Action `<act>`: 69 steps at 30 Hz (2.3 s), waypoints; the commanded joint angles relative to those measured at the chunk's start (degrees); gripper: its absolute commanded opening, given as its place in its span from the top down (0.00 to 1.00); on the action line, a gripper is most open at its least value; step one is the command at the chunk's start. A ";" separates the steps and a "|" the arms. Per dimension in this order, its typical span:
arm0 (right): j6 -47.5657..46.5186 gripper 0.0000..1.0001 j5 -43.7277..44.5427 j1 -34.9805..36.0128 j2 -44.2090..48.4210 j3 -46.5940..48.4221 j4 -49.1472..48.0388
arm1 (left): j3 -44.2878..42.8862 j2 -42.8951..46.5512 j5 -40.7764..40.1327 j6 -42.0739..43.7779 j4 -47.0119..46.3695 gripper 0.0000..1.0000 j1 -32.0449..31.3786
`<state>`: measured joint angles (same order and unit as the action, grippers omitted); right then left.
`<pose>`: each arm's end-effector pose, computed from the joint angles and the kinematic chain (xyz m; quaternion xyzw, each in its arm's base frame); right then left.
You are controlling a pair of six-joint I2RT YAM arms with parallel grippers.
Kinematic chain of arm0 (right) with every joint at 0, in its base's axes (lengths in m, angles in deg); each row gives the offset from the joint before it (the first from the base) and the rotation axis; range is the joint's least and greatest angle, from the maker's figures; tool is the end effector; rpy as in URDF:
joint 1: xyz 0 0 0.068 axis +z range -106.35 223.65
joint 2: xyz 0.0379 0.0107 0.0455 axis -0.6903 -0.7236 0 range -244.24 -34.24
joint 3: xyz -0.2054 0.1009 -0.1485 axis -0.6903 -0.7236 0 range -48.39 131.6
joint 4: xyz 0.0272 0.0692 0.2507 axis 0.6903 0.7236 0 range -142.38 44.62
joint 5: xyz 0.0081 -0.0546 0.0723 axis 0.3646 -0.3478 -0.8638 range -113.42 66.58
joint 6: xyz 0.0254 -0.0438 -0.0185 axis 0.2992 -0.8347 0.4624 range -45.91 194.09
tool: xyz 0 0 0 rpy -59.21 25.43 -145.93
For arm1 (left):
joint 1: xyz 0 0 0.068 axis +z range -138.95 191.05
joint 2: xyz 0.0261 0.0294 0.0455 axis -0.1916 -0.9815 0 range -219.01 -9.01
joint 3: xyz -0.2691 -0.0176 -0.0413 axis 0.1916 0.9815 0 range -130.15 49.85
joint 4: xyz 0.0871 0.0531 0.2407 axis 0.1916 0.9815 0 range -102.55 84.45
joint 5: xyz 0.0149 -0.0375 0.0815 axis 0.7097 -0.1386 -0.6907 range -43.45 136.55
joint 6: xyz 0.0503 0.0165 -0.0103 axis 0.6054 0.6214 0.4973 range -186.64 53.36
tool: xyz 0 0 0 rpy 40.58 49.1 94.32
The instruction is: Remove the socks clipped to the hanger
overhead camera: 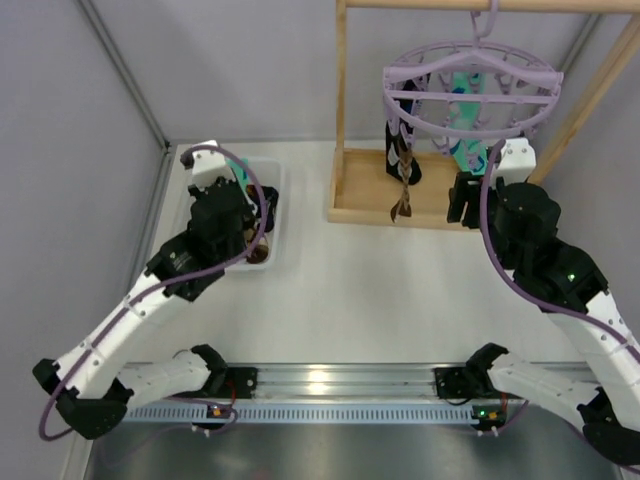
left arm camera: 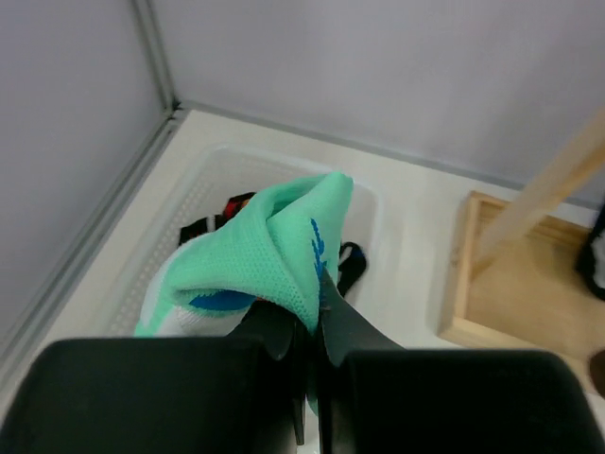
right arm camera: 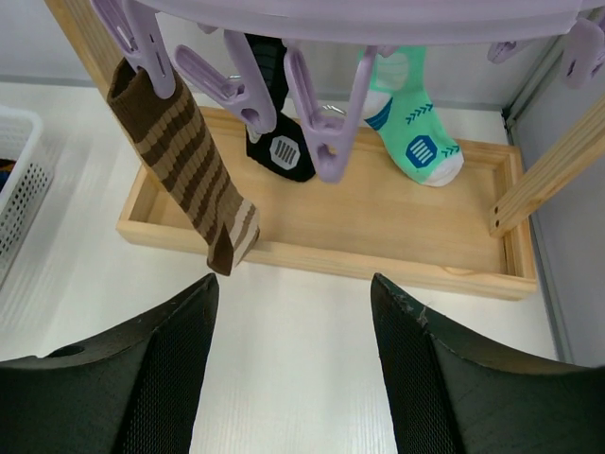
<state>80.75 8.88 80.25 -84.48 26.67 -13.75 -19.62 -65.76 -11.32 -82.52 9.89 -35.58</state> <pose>0.1314 0.0739 0.4490 -0.0295 0.7746 0.0150 0.6316 0.1541 -0.1194 0.4311 -0.1234 0.7278 0.0234 0.6742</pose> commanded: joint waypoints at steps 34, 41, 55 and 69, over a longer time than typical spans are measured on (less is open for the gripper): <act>2.48 0.25 -3.55 0.40 5.94 -10.11 -5.06 | -2.42 -20.96 47.40 -14.62 8.15 0.08 40.74; 3.54 0.16 -6.36 0.40 3.92 -12.92 -8.57 | -0.14 -9.18 55.48 -14.09 8.15 0.02 40.04; 6.88 0.15 -7.16 0.05 9.62 -16.27 -9.90 | 7.67 -11.35 45.13 2.85 -28.87 0.02 -6.51; 7.32 0.15 -12.86 0.14 20.09 -16.71 -1.81 | -7.24 -45.72 29.05 11.92 -46.61 0.02 -11.20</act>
<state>87.41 -0.96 80.27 -65.53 10.00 -17.16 -21.57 -108.86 24.42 -72.83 -28.95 -47.28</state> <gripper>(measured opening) 0.849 0.984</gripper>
